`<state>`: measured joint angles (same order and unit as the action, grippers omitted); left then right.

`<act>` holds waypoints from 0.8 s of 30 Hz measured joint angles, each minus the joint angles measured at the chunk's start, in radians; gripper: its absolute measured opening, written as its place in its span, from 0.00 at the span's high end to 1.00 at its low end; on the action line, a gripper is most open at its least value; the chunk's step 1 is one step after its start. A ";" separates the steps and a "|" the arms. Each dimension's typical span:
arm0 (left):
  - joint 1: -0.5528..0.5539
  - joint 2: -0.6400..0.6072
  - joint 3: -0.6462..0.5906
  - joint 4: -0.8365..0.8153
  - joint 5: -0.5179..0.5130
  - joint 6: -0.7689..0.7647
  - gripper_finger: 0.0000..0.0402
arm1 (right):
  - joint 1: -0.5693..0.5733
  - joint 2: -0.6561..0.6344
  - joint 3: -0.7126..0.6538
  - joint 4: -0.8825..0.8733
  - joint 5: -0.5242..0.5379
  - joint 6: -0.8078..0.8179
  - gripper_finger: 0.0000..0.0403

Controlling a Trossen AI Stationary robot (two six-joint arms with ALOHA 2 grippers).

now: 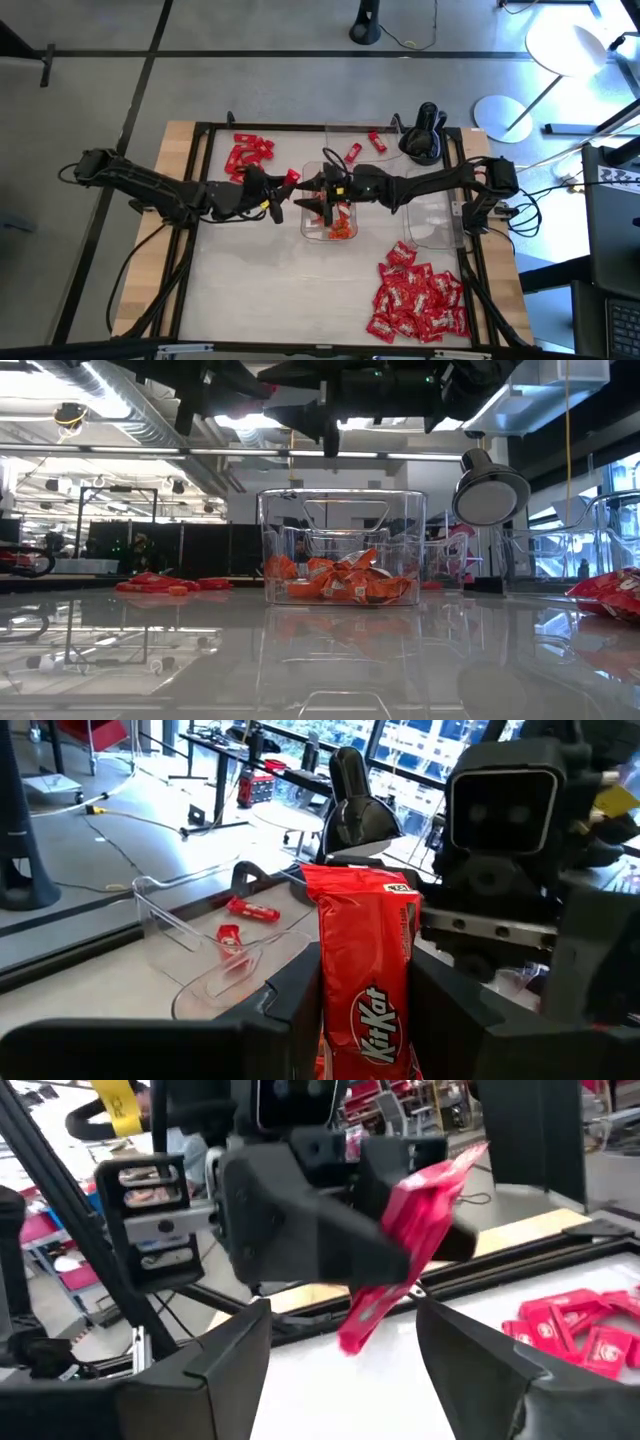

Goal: Sort candy
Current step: Put the red chocolate into the top transparent bin

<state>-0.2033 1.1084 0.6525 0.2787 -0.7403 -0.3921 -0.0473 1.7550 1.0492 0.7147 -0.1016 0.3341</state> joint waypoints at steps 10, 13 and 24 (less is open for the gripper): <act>0.001 0.000 0.000 0.009 0.000 0.019 0.71 | 0.022 0.033 0.002 0.017 0.138 0.083 0.38; 0.001 0.000 0.000 0.019 -0.001 0.035 0.71 | 0.028 0.084 0.001 0.087 0.109 0.133 0.38; 0.001 0.000 0.000 0.018 -0.002 0.034 0.71 | 0.035 0.174 0.111 0.114 0.117 0.100 0.39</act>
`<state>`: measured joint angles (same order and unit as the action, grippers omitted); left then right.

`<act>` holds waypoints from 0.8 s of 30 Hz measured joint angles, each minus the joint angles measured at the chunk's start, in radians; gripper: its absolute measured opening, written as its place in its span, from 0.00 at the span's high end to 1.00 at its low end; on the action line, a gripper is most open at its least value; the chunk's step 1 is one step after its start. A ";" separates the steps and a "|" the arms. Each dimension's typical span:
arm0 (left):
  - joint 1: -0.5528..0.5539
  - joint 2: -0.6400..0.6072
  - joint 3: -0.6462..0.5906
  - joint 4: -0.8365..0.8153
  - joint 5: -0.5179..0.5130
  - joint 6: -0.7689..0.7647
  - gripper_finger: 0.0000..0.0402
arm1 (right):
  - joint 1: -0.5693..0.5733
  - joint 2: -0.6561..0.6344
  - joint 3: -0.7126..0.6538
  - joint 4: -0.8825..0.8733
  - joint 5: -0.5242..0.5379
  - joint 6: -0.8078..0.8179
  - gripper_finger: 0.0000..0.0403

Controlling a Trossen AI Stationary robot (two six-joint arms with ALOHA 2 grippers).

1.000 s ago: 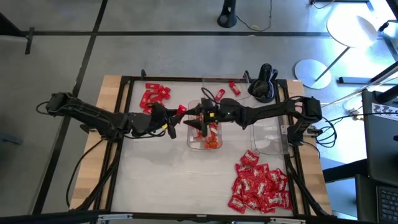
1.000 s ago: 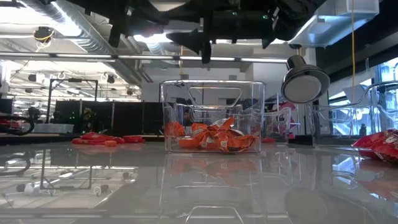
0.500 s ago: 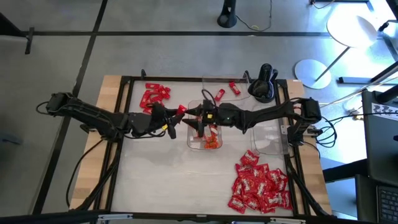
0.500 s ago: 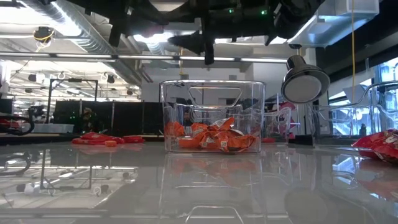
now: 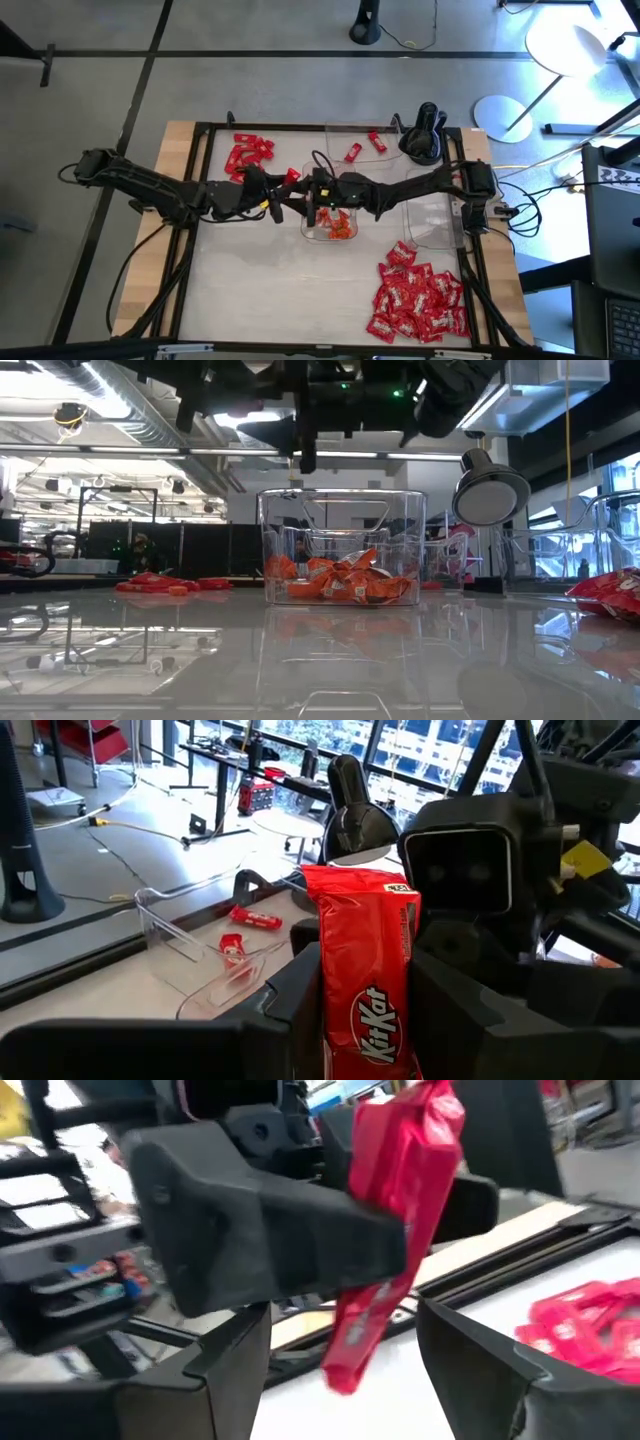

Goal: Sort candy
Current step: Put the red chocolate into the top transparent bin

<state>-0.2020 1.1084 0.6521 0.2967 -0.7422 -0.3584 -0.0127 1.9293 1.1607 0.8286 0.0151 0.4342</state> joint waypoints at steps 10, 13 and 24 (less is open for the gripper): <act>-0.003 0.000 0.000 -0.002 0.000 0.000 0.71 | -0.001 0.002 0.019 -0.041 0.027 -0.103 0.72; -0.003 0.000 0.000 -0.003 0.002 -0.016 0.71 | -0.001 0.002 0.019 -0.044 0.015 -0.123 0.87; 0.013 -0.015 0.000 -0.002 0.012 -0.001 0.56 | -0.010 -0.051 0.019 -0.143 0.028 -0.231 0.92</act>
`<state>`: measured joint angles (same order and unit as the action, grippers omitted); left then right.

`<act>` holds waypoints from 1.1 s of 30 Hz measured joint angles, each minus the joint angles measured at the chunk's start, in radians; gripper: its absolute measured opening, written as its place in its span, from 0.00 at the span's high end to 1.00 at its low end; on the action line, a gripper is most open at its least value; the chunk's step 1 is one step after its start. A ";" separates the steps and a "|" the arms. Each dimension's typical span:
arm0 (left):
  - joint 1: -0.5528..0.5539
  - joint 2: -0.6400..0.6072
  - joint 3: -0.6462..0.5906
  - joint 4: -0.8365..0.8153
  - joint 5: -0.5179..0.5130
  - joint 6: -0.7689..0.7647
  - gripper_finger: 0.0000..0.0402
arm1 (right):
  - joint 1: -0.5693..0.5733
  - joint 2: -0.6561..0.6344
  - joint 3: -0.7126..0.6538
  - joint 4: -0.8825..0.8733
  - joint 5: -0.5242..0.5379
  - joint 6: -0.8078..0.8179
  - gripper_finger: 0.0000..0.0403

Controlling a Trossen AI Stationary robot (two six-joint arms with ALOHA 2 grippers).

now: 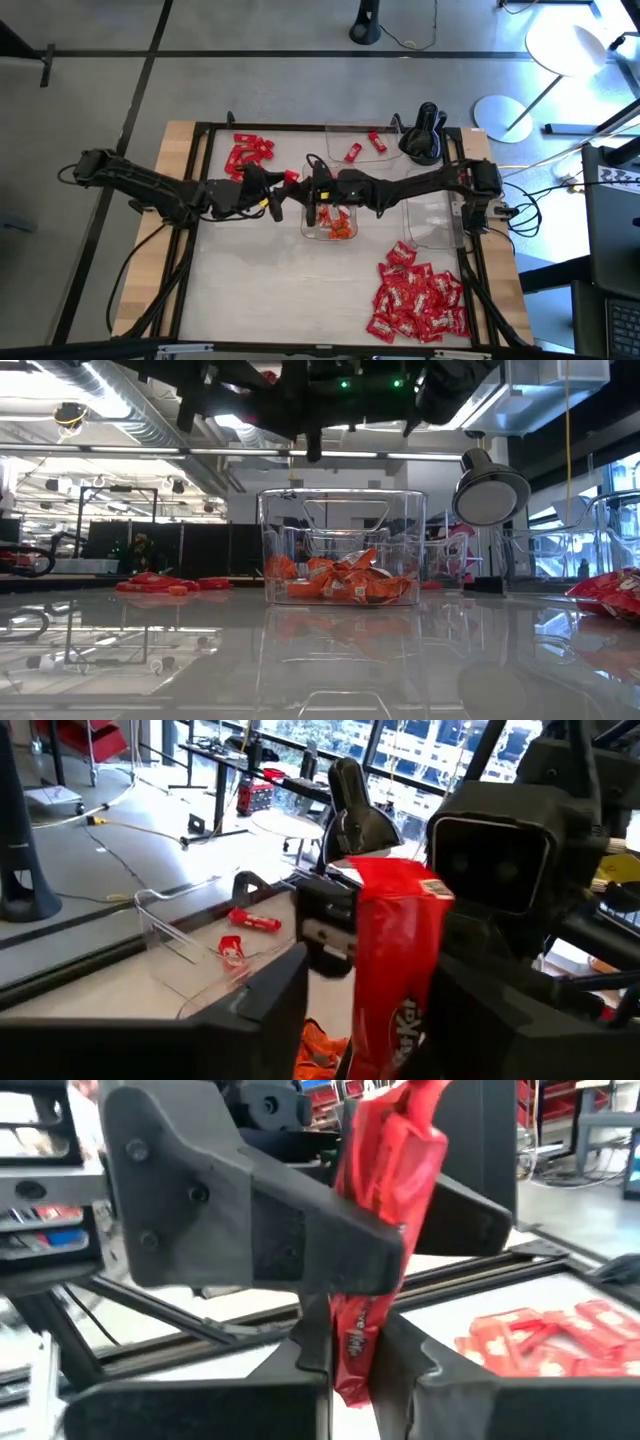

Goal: Sort candy
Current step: Put the red chocolate into the top transparent bin

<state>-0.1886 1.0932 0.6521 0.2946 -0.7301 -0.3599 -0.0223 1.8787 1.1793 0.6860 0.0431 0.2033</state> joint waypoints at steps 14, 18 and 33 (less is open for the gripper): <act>0.004 -0.096 0.000 -0.336 -0.213 -0.120 0.41 | -0.218 -0.366 0.001 -0.649 0.176 -0.337 0.92; 0.020 -0.075 0.000 -0.493 -0.217 -0.283 0.40 | -0.324 -0.392 0.001 -0.835 0.253 -0.424 0.92; 0.034 0.011 -0.001 -0.600 -0.217 -0.478 0.40 | -0.563 -0.234 -0.001 -1.110 0.058 -0.340 0.92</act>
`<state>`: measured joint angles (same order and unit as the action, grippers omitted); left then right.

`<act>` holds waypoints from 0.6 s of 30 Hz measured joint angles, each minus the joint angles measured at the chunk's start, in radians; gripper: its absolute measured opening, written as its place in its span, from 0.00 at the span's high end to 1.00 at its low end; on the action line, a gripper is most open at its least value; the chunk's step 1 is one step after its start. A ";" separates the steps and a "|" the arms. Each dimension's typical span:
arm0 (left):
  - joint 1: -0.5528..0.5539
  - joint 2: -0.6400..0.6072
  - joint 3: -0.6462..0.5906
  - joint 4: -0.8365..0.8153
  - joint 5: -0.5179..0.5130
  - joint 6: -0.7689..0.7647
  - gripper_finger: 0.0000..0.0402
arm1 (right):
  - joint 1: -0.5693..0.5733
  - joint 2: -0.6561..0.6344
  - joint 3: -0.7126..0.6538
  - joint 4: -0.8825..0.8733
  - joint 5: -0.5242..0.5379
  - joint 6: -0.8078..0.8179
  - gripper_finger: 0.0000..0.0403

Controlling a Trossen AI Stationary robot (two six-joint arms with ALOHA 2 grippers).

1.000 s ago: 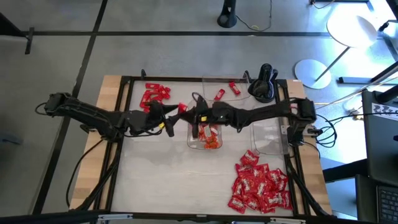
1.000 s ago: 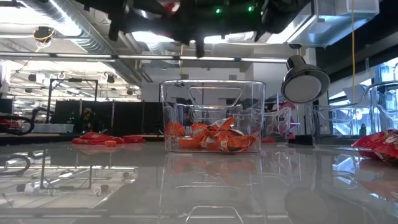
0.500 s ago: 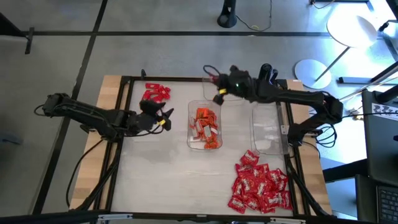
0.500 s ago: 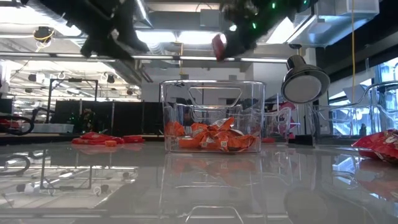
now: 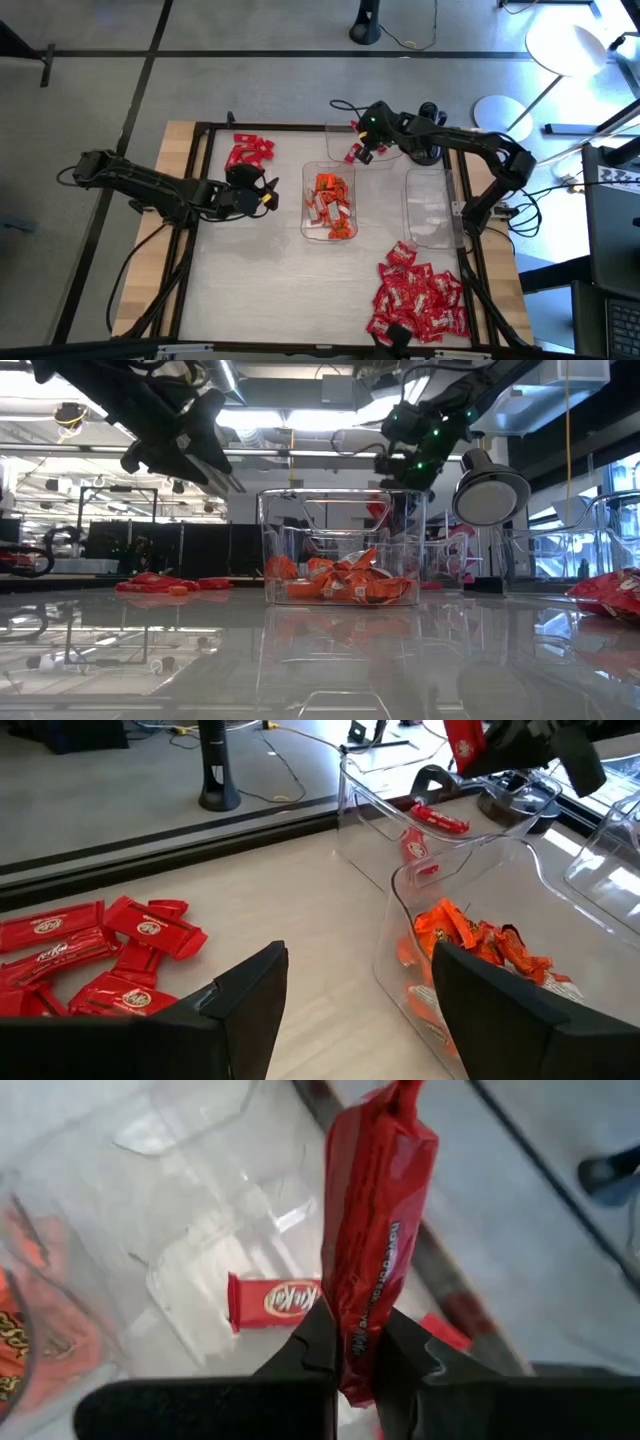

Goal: Sort candy
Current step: Put the red chocolate into the top transparent bin

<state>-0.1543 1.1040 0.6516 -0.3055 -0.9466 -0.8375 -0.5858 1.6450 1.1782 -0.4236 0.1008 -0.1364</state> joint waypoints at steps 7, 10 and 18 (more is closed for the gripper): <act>0.000 0.005 0.000 0.001 0.000 -0.003 0.40 | 0.003 0.065 0.000 -0.014 -0.017 0.008 0.92; 0.000 0.005 0.000 0.001 0.000 -0.005 0.40 | 0.003 0.084 0.000 -0.018 -0.016 0.009 0.90; 0.004 0.005 0.000 0.001 0.028 -0.005 0.40 | 0.003 0.093 0.000 -0.023 -0.018 0.054 0.69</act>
<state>-0.1500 1.1088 0.6514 -0.3043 -0.9185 -0.8425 -0.5828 1.7378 1.1782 -0.4470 0.0832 -0.0829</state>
